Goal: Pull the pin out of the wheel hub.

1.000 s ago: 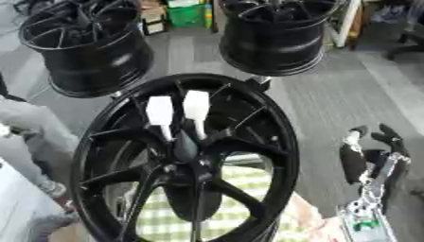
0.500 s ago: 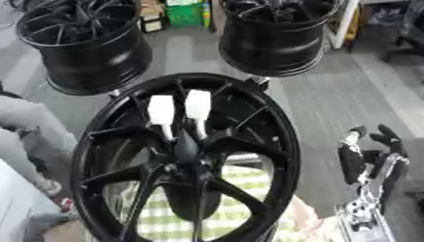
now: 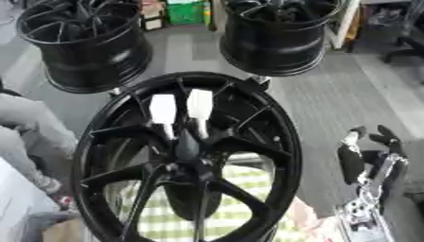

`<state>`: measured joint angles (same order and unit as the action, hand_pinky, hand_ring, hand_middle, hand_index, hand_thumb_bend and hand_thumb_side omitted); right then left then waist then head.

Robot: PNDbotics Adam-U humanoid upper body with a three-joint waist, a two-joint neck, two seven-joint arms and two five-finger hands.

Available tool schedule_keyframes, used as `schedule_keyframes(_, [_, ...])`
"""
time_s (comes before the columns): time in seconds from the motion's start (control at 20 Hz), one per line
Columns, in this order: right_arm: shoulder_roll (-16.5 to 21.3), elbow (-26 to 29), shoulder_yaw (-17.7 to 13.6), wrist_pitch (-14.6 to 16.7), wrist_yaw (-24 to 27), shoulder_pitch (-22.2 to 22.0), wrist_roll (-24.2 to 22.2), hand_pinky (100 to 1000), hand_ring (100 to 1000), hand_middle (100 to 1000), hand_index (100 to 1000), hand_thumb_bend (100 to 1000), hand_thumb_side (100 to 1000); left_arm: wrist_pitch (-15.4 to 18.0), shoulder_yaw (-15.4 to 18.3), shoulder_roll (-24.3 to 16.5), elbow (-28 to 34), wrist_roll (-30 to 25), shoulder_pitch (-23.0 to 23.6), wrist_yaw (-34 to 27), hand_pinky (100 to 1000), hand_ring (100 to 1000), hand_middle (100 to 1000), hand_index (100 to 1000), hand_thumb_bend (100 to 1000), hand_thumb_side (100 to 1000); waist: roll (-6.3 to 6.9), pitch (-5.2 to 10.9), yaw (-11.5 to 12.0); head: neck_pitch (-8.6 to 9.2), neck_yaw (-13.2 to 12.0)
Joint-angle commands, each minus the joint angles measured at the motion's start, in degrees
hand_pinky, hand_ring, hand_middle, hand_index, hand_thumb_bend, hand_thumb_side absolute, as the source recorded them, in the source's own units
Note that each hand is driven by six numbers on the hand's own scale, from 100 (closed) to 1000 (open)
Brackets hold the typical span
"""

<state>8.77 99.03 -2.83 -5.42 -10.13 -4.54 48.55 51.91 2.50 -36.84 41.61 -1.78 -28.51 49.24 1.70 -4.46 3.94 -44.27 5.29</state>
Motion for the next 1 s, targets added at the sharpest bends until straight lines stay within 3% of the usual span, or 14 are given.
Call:
schedule_keyframes(0.05, [0.0,0.9,-0.4,0.1,0.4,0.6,0.2,506,406,637,793,122,388,-2.0,3.9,2.2,12.8,-15.5,2.9,-27.3,549,363,578,735,100,431,0.00,0.34,0.2,0.15,0.0])
schedule_keyframes(0.15, [-0.1,0.8,-0.3,0.2,0.5,0.7,0.1,506,406,637,793,122,388,-11.3,6.7,5.5,20.6,-27.4,5.5,-43.0,546,369,571,727,100,535,-0.25,0.24,0.5,0.15,0.0])
schedule_keyframes(0.25, [-0.2,0.8,-0.2,0.2,0.5,0.8,0.0,506,405,637,793,122,388,-23.6,9.7,9.0,27.9,-35.4,8.0,-52.8,541,365,562,716,100,637,-0.49,0.20,0.6,0.15,0.1])
schedule_keyframes(0.35, [-0.4,0.9,-0.2,0.2,0.6,0.8,0.1,506,405,637,793,122,388,-33.5,11.9,12.5,34.4,-39.3,10.1,-56.1,542,368,564,715,100,668,-0.76,0.10,0.6,0.15,0.2])
schedule_keyframes(0.45, [-0.7,0.9,-0.3,0.2,0.7,0.9,0.2,506,405,637,793,122,388,-39.8,13.2,16.1,40.0,-40.4,11.8,-55.4,542,370,565,715,100,704,-1.03,-0.05,0.6,0.15,0.0])
schedule_keyframes(0.75, [-1.0,0.9,-0.4,0.2,0.8,1.1,0.3,506,406,636,793,120,389,-51.7,15.8,27.0,51.6,-39.0,15.6,-50.3,545,377,564,710,100,783,-1.51,-0.19,1.0,0.15,-0.2])
schedule_keyframes(1.0, [-1.1,0.9,-0.3,0.2,0.8,1.3,0.3,506,406,636,793,122,388,-54.8,15.4,28.5,54.7,-37.6,17.5,-49.0,548,381,564,704,100,789,-1.42,-0.47,1.1,0.15,-0.3])
